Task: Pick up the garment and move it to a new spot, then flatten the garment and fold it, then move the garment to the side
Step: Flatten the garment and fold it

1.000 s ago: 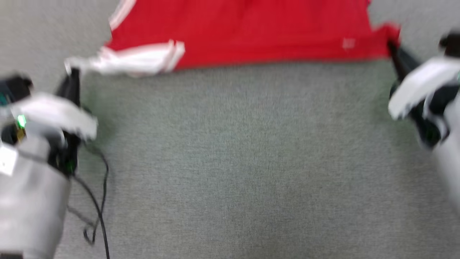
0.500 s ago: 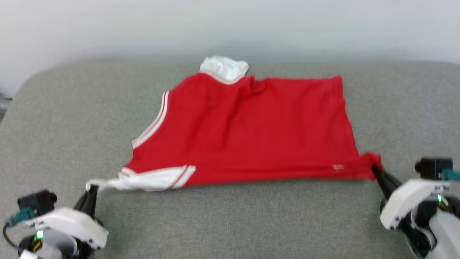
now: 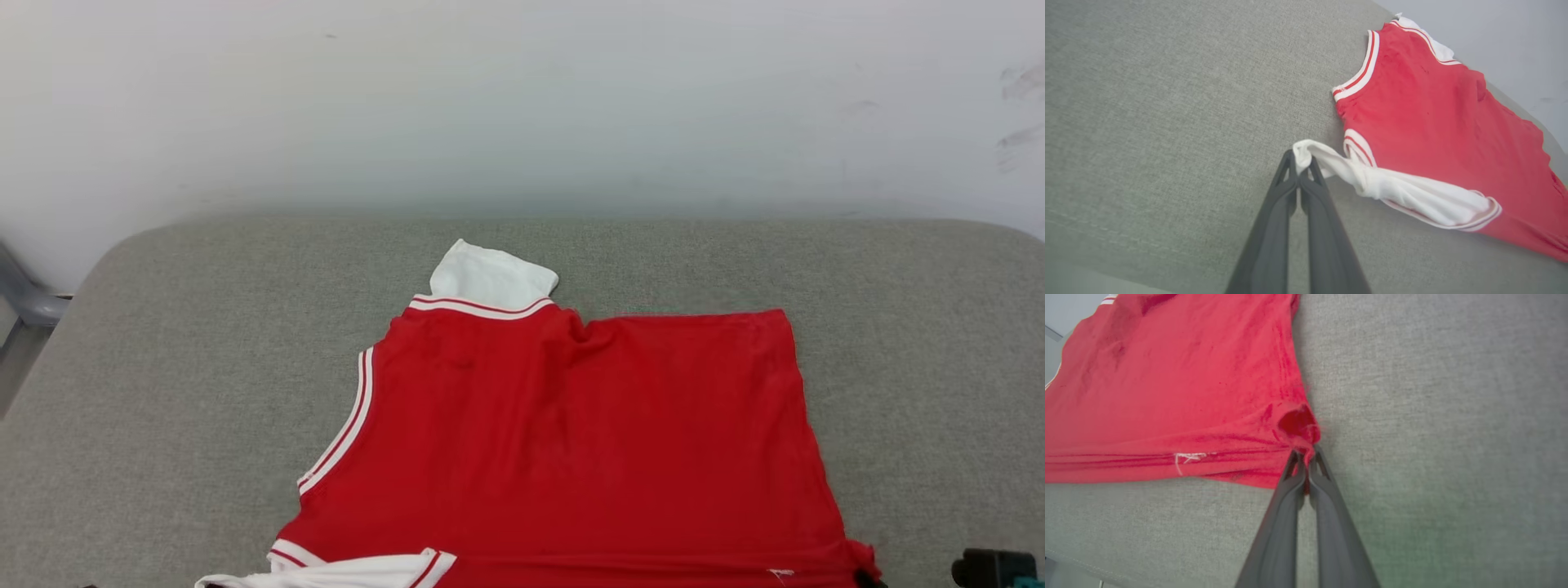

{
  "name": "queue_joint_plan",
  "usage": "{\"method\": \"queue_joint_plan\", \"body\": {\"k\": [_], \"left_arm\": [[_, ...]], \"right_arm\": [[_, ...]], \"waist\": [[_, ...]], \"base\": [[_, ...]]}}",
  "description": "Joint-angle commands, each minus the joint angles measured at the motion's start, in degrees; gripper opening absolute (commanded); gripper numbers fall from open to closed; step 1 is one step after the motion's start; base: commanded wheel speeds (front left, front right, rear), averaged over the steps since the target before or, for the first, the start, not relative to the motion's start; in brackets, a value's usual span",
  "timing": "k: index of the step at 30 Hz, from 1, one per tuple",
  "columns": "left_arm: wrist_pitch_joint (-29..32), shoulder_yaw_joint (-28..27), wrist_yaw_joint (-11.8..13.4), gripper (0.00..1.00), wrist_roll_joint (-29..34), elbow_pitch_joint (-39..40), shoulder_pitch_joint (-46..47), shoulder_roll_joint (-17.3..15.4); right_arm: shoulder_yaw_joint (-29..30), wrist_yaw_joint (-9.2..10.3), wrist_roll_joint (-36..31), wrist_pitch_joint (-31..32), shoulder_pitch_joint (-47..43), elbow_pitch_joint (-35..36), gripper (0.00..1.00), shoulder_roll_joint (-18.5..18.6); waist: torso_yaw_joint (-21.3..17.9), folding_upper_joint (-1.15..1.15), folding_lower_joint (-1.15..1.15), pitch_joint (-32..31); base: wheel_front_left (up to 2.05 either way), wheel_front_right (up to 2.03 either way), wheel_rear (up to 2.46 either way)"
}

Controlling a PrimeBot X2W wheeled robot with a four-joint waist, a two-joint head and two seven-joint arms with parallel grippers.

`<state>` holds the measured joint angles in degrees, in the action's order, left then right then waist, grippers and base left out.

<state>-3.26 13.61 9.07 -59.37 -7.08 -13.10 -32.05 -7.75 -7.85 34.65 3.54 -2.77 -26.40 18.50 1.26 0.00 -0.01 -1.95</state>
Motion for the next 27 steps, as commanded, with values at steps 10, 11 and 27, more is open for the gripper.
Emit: {"method": "queue_joint_plan", "body": {"k": [10,11,27], "left_arm": [[3.41,0.48,4.29,0.0,1.47,10.95,0.39,-2.35],[3.71,1.15,4.04,0.0,1.79,10.72,1.75,-1.97],[6.17,7.22,-2.65,0.0,4.37,-4.13,22.69,3.22]], "right_arm": [[14.0,0.43,-9.0,12.45,-9.1,18.97,0.0,-8.36],[14.11,0.43,-9.82,13.46,-8.2,20.1,0.0,-8.78],[9.64,0.41,-10.79,15.77,6.92,14.56,0.0,-7.7]], "waist": [[0.46,0.0,0.01,-0.05],[0.19,0.0,0.01,0.18],[-0.9,0.0,0.01,8.84]], "base": [[0.0,0.0,0.0],[0.0,0.0,0.0],[0.0,0.0,0.0]]}}
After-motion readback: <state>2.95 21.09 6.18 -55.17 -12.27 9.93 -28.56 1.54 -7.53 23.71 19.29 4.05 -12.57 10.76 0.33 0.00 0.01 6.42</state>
